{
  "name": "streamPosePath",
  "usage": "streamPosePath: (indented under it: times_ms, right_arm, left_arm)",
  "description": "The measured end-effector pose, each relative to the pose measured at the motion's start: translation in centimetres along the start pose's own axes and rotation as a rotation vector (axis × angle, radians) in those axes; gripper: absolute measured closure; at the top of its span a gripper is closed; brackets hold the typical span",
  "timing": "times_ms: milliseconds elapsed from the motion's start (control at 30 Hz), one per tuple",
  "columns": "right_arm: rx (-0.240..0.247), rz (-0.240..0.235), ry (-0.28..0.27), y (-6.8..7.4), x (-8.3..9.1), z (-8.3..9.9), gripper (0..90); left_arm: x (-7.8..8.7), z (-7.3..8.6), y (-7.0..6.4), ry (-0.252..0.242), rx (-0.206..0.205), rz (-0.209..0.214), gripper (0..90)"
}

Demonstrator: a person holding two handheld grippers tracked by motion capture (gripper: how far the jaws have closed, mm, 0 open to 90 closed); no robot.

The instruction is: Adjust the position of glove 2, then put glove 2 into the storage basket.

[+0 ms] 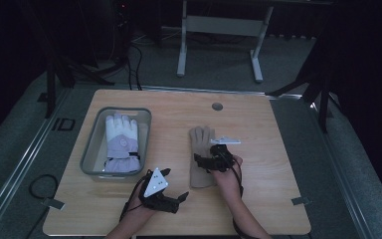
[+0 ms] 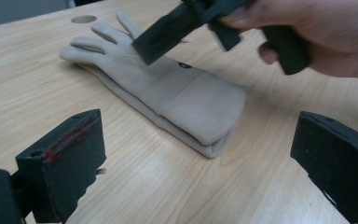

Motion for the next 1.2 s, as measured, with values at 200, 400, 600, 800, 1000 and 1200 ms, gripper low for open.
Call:
streamPosePath:
  times_ms: [200,400,600,800,1000,1200]
  right_arm:
    - [0.200,-0.084,-0.051,-1.1,1.1,0.3,13.8]
    - [0.281,-0.151,-0.063,-3.4,2.5,0.5,18.5]
    - [0.232,-0.229,-0.040,-5.3,3.5,0.8,11.9]
    - [0.252,-0.189,-0.074,-5.9,3.0,0.1,16.6]
    - [0.229,-0.176,-0.078,-6.6,1.2,-1.7,18.0]
    - [0.218,-0.118,-0.034,-6.9,-2.8,-3.6,16.1]
  left_arm:
    - [-0.7,-0.1,-0.1,0.001,-0.059,-0.008,3.1]
    - [-1.5,-0.4,-0.2,0.026,-0.056,0.106,5.1]
    - [-2.3,-1.1,-0.5,0.111,-0.054,0.134,9.1]
    - [-3.4,-2.1,-0.6,0.161,-0.183,0.199,13.7]
    - [-4.6,-3.3,-0.8,0.176,-0.263,0.245,15.1]
    - [-6.8,-4.0,-0.6,0.221,-0.311,0.268,22.8]
Point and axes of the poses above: each handheld gripper's, and its own axes: x roughly backward along the jaws, z roughly out of its underside, y roughly to its left, the point moved 1 cm from there along -x, roughly forward along the jaws, and after that the axes turned 8 degrees about y, right-handed, at the moved point
